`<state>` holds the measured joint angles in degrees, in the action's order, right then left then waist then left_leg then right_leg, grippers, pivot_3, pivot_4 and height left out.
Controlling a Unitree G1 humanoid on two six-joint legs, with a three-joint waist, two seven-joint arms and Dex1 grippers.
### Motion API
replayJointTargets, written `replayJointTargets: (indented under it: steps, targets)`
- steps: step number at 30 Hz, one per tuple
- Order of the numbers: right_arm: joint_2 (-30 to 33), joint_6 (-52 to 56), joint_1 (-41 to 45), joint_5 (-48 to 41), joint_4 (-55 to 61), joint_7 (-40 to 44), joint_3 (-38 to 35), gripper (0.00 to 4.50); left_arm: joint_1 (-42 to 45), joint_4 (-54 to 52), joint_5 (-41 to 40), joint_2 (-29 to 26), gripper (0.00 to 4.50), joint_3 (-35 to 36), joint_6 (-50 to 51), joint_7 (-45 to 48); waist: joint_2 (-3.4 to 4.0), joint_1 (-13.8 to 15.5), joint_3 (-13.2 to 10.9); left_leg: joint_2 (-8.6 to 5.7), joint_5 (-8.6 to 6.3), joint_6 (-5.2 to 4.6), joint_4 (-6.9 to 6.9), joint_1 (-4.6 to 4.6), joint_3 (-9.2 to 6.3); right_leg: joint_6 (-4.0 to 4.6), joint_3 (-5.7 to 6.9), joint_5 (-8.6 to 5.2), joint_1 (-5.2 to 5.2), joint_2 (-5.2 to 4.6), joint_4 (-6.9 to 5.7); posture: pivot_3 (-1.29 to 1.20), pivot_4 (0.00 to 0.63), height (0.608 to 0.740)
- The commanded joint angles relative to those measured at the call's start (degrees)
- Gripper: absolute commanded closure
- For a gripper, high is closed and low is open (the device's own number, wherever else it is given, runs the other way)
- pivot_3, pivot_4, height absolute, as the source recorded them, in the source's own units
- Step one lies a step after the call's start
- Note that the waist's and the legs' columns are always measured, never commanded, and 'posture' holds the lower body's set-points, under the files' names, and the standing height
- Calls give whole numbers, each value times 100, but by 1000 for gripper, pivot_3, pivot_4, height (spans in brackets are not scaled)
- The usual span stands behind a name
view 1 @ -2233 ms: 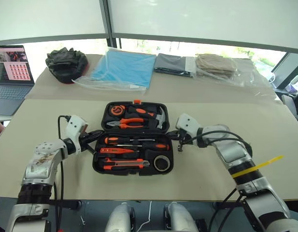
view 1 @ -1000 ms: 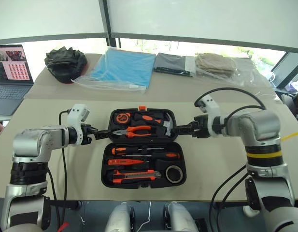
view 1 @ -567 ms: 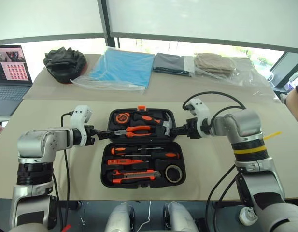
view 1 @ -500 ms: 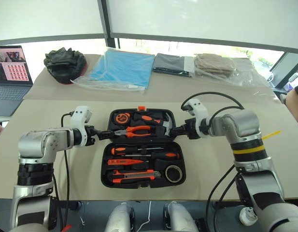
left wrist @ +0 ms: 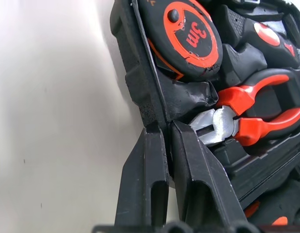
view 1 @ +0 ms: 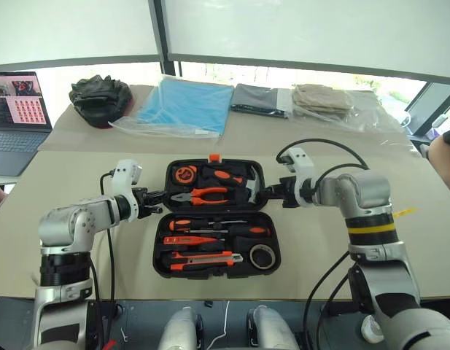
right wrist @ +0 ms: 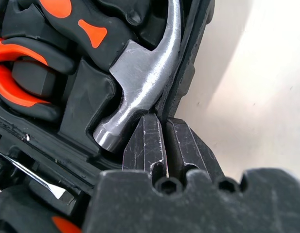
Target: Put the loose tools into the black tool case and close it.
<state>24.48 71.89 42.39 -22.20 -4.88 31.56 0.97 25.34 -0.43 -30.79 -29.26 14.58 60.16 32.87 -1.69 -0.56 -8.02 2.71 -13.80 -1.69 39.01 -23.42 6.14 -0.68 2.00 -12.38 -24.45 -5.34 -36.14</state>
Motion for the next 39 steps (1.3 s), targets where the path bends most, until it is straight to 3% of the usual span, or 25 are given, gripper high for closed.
replayJointTargets:
  steps: [1, 6, 8, 10, 15, 19, 21, 22, 26, 29, 31, 32, 35, 39]
  targets:
    - [314, -1950, -325, -2, 993, 781, -85, 4500, -6, -298, 12, -23, 4457, 351, -1530, 425, -1, -2, -4, 0, 0, 0, 0, -15, 0, -2, 0, 1, -12, 1, 3, 0, 150, 740]
    - [645, -4099, -1010, 425, 1329, 1365, 68, 4500, -252, -321, 382, -212, 4457, 239, -3100, 920, -2, -16, -5, -12, 5, 5, -2, -87, 8, -5, -2, 7, -86, 4, 5, 0, 150, 740]
    - [1060, -5956, -1681, 1142, 1298, 1706, 383, 4500, -726, -345, 916, -480, 4457, 16, -4530, 1515, -2, -16, -5, -9, 4, 4, -5, -88, 14, -6, -2, 7, -84, 5, 6, 0, 150, 740]
    - [1266, -7152, -2148, 1571, 1126, 1814, 559, 4500, -1155, -188, 1414, -696, 4457, -209, -5879, 1963, -1, -20, -4, -10, -5, 7, -16, -86, 19, -12, 2, 3, -79, 5, 22, 0, 150, 740]
    - [1423, -9268, -2739, 2449, 304, 1376, 726, 4500, -1925, 612, 2149, -952, 4457, -518, -8244, 2370, -8, -14, -2, -9, -28, -2, -4, -78, 33, -24, -3, -6, -65, 0, 47, 0, 150, 740]
    - [1602, -10384, -2956, 3089, -260, 890, 713, 4500, -2245, 1115, 2405, -1165, 4457, -702, -9426, 2470, -3, -13, 0, 8, -60, -26, -17, 21, 39, -22, 3, -12, 24, -6, 79, 0, 150, 740]
    - [1728, -10622, -3112, 3054, -392, 872, 668, 4500, -2399, 1252, 2323, -1271, 3726, -703, -9631, 2489, 1, -6, 3, 14, -65, -24, -16, 43, 41, -17, 4, -18, 43, -7, 78, 0, 150, 740]
    - [1800, -10658, -3194, 3011, -412, 910, 656, 3738, -2470, 1306, 2299, -1343, 3593, -684, -9714, 2490, 5, 0, 6, 15, -64, -23, -15, 45, 42, -17, 3, -18, 43, -9, 76, 0, 150, 740]
    - [1994, -10859, -3389, 2903, -367, 934, 568, 2496, -2661, 1472, 2001, -1644, 2164, -623, -9725, 2754, 3, 12, 2, 15, -63, -24, -7, 35, 49, -16, -3, -19, 25, -11, 60, 0, 150, 740]
    - [2232, -10619, -3765, 2396, -109, 1291, 461, 1493, -2637, 1759, 1730, -1726, 1202, -371, -9115, 2653, 4, 2, 1, 17, -58, -18, -2, 40, 50, -12, -12, -22, 20, -9, 31, 0, 150, 740]
    - [2439, -10075, -4190, 1659, 296, 1729, 368, 1493, -2441, 1951, 1628, -1681, 1202, -286, -8685, 2482, 4, 32, 1, 19, -55, -16, -4, 50, 45, -9, -10, -28, 27, -6, 23, 0, 150, 740]
    - [2546, -9786, -4418, 1283, 540, 1929, 324, 1861, -2336, 1968, 1567, -1640, 1147, -297, -8514, 2475, 4, 51, 1, 20, -54, -16, -4, 54, 46, -7, -9, -30, 28, -6, 20, 0, 150, 740]
    - [2786, -9127, -4955, 801, 1283, 2168, 195, 2697, -2013, 1869, 1413, -1507, 1823, -419, -7960, 2509, 3, 107, 1, 19, -54, -16, -2, 52, 41, -8, -10, -31, 30, -8, 15, 0, 150, 740]
    - [3058, -8081, -5483, 430, 2294, 2385, 251, 4081, -1395, 1790, 1404, -1331, 3211, -735, -7231, 2582, 0, 123, 2, 19, -54, -17, 5, 51, 41, -11, -14, -30, 30, -7, 13, 0, 150, 740]
